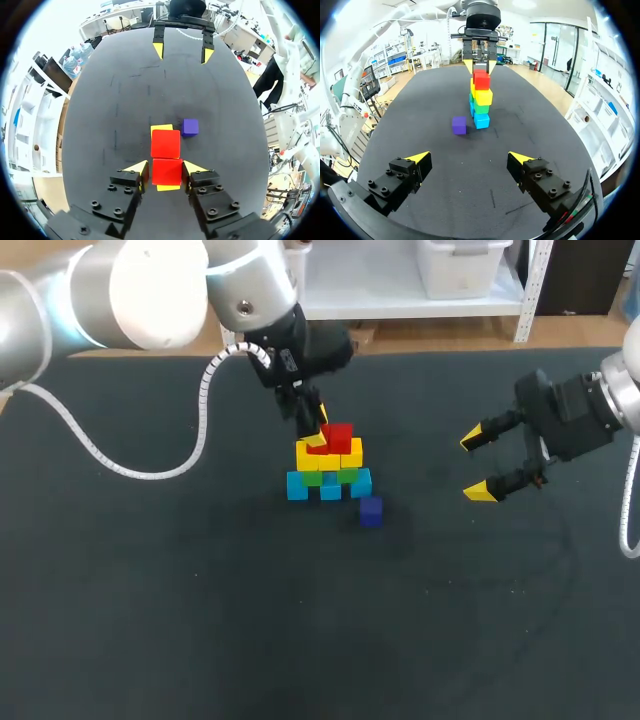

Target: Place the blue cubes, place green cubes on the blue cubes, place the yellow cubes on the green cubes, then place the red cubes on the yellow cubes, and place purple cube on the red cubes.

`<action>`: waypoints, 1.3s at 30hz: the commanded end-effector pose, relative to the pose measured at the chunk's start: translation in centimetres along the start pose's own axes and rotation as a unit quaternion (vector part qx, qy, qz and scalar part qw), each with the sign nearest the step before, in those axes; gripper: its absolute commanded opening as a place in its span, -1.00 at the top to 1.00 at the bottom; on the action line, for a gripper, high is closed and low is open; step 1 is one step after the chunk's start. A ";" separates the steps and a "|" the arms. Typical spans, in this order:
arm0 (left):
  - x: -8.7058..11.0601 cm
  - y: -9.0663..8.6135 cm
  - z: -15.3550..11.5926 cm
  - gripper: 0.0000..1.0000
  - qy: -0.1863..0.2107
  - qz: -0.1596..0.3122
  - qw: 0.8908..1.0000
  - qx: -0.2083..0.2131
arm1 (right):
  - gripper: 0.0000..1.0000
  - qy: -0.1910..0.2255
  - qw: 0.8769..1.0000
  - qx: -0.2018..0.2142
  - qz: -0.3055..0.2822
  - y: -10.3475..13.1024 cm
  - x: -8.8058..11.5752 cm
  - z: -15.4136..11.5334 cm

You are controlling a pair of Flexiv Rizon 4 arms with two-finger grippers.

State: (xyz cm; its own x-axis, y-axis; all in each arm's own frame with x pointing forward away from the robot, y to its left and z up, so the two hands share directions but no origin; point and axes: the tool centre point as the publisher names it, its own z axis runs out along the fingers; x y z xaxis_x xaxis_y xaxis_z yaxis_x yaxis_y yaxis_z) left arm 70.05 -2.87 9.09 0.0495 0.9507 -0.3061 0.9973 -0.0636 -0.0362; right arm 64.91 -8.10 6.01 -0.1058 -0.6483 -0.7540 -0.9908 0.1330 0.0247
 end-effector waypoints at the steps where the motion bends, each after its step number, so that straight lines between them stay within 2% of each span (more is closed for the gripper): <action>1: -0.1 0.3 0.0 0.17 0.002 -0.001 1.000 0.002 | -1.00 -0.001 1.000 0.000 -0.001 -0.1 0.0 0.1; 6: -0.2 0.2 0.0 0.04 0.002 0.000 1.000 0.004 | -1.00 -0.001 1.000 0.000 -0.001 -0.1 0.0 0.1; 7: -0.2 0.1 0.0 -0.18 0.003 -0.001 1.000 0.004 | -1.00 -0.001 1.000 0.000 -0.001 -0.1 0.0 0.1; 9: -0.2 0.0 -0.3 -0.96 0.001 0.004 1.000 0.001 | -1.00 -0.001 1.000 0.000 -0.001 -0.1 0.0 0.1; 10: -0.2 0.0 -0.4 -1.00 0.002 0.005 1.000 0.001 | -1.00 -0.001 1.000 0.000 -0.001 -0.1 0.0 0.1; 20: 0.5 -1.4 -3.9 -1.00 -0.023 0.035 0.999 -0.033 | -1.00 -0.001 1.000 0.000 -0.001 -0.1 0.0 0.1; 24: 1.4 -2.2 -5.4 -1.00 -0.060 0.042 0.996 -0.057 | -1.00 -0.001 1.000 0.000 -0.001 -0.1 0.0 0.1; 25: 1.8 -2.4 -5.8 -1.00 -0.079 0.041 0.994 -0.066 | -1.00 -0.001 1.000 0.000 -0.001 -0.1 0.0 0.1; 30: 4.0 -3.5 -7.3 -1.00 -0.112 0.032 0.989 -0.093 | -1.00 -0.001 1.000 0.000 -0.001 -0.1 0.0 0.1; 32: 4.9 -4.0 -7.7 -1.00 -0.103 0.033 0.989 -0.096 | -1.00 -0.001 1.000 0.000 -0.001 -0.1 0.0 0.1; 39: 7.8 -5.9 -8.6 -1.00 -0.110 0.024 0.989 -0.097 | -1.00 -0.001 1.000 0.000 -0.001 -0.1 0.0 0.1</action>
State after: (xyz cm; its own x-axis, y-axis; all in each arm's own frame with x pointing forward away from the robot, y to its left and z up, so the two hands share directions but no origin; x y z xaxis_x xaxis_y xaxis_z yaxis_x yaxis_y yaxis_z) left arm 67.11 5.84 15.02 0.1044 0.8867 -0.4503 0.9939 -0.0766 0.0795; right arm 64.91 -8.10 6.01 -0.1058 -0.6483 -0.7540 -0.9908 0.1330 0.0247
